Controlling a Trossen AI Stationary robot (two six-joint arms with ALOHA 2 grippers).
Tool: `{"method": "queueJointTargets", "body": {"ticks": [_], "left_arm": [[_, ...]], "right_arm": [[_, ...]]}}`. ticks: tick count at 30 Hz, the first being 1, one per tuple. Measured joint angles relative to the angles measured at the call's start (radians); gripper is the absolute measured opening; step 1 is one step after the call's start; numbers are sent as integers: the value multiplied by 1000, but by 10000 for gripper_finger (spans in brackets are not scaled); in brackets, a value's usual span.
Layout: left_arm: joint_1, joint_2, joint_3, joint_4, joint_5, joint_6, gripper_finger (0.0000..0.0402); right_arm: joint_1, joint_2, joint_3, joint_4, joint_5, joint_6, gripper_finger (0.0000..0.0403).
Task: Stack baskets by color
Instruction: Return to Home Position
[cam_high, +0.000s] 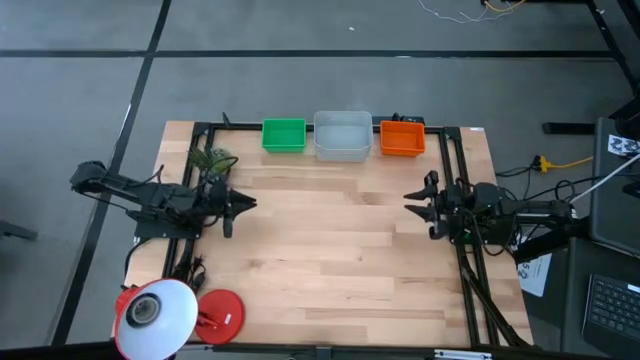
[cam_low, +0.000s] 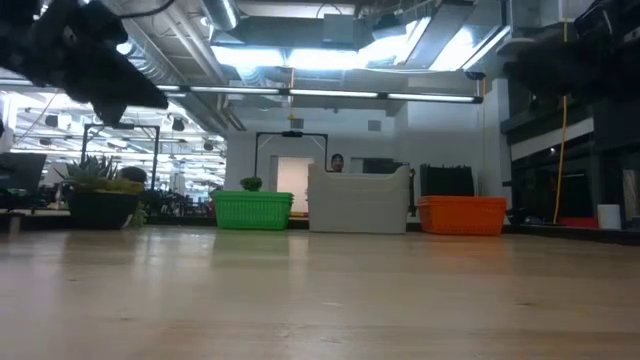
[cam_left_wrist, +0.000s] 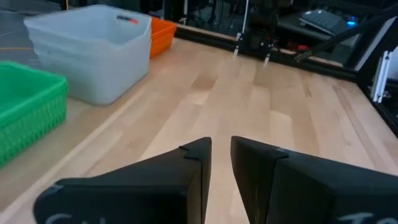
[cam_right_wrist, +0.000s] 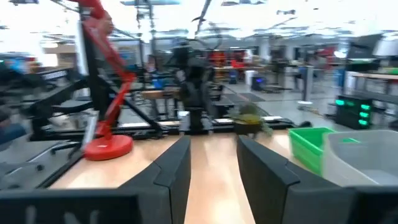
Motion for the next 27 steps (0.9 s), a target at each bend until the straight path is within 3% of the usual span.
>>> {"method": "queueJointTargets", "body": {"ticks": [6,27], "left_arm": [[0,0,-74,17,-1,-45,53],[0,1,-104,-11,-1,-43,53]], "right_arm": [[0,0,0,-106,105,41,131],[0,6,2,-116,91,24,131]]}}
